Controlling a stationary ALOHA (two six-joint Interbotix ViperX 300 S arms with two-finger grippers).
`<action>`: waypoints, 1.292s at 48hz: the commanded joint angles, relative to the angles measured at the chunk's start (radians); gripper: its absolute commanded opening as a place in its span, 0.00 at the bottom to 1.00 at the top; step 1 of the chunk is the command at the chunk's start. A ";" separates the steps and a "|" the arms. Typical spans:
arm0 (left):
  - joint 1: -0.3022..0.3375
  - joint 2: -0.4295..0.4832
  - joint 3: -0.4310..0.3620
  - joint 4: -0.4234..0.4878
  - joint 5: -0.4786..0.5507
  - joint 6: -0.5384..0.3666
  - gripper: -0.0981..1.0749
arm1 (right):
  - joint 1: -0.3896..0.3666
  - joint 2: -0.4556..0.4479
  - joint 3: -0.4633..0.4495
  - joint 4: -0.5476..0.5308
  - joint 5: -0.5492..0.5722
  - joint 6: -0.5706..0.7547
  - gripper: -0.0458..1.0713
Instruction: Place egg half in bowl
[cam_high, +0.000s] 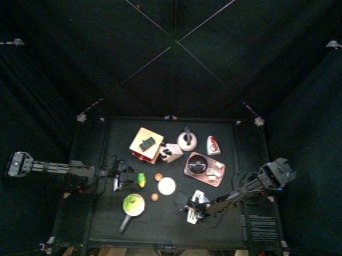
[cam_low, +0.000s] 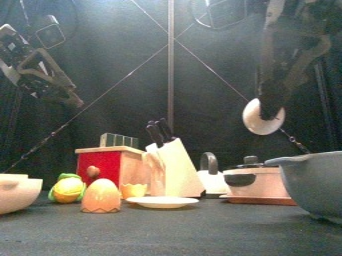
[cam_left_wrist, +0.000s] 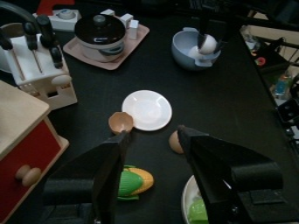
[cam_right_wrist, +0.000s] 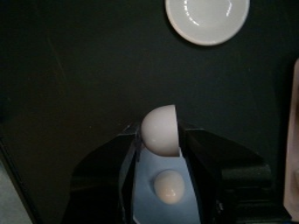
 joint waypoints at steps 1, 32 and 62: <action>-0.002 0.002 -0.012 -0.002 -0.008 0.000 0.82 | 0.029 -0.046 0.028 -0.041 0.002 0.084 0.68; -0.002 0.002 -0.011 -0.002 -0.008 -0.002 0.82 | 0.048 -0.064 0.135 -0.043 -0.046 0.278 0.86; -0.002 0.002 -0.011 -0.002 -0.008 0.002 0.82 | 0.043 -0.189 0.179 -0.132 -0.008 0.279 0.89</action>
